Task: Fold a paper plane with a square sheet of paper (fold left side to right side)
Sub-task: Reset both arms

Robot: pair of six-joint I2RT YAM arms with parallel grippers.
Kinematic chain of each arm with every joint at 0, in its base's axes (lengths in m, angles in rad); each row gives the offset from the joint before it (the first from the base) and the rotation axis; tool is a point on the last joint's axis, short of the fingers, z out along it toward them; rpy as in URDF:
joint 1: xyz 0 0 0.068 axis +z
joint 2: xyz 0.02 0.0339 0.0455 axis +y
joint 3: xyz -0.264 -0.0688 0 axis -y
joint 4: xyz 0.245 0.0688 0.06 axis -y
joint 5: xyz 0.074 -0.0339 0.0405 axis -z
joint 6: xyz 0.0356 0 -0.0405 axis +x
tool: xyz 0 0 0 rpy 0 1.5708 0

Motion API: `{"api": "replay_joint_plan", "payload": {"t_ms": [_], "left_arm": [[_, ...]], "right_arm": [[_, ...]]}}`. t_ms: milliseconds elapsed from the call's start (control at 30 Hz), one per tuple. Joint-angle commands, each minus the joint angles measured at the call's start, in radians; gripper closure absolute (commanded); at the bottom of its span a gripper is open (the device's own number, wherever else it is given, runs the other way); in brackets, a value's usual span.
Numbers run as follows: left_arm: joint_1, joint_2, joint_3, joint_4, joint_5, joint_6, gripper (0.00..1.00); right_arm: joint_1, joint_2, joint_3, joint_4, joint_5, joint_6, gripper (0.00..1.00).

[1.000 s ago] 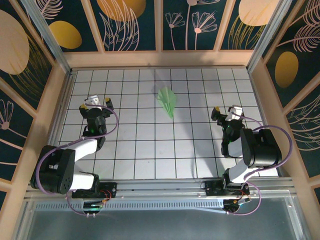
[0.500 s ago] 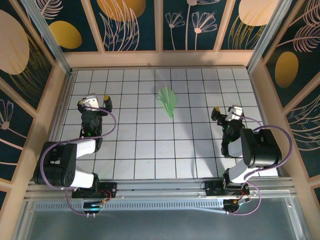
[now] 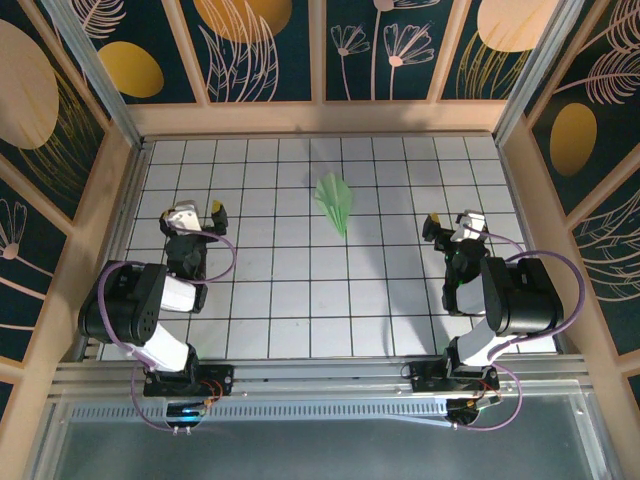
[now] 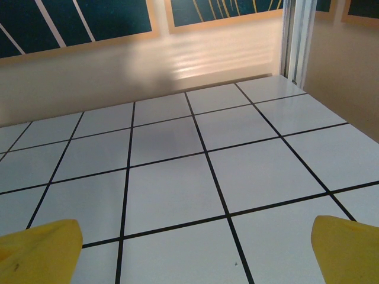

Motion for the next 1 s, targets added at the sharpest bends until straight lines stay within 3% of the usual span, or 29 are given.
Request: {"api": "replay_joint_plan", "payload": {"t_ms": [0, 233, 400, 533, 700, 833, 967], "left_arm": [[0.007, 0.006, -0.015, 0.109, 0.027, -0.016, 0.01], [0.007, 0.063, 0.244, -0.308, 0.053, -0.002, 0.01], [0.007, 0.047, 0.239, -0.335, 0.098, 0.012, 0.01], [0.007, -0.041, 0.144, -0.220, 0.095, 0.012, 0.01], [0.007, -0.226, 0.182, -0.516, 0.089, 0.024, 0.01], [0.007, -0.321, 0.055, -0.482, 0.012, 0.067, 0.01], [0.007, -0.282, -0.004, -0.381, -0.001, 0.057, 0.01]], "right_arm": [[0.007, -0.011, 0.017, 0.017, 0.006, -0.006, 0.01], [0.006, -0.011, 0.015, 0.015, 0.005, -0.005, 0.01], [0.006, -0.010, 0.016, 0.015, 0.005, -0.006, 0.01], [0.006, -0.011, 0.015, 0.017, 0.004, -0.006, 0.01], [0.006, -0.010, 0.017, 0.015, 0.004, -0.006, 0.01], [0.006, -0.010, 0.017, 0.015, 0.004, -0.006, 0.01], [0.007, -0.010, 0.016, 0.015, 0.004, -0.006, 0.01]]}}
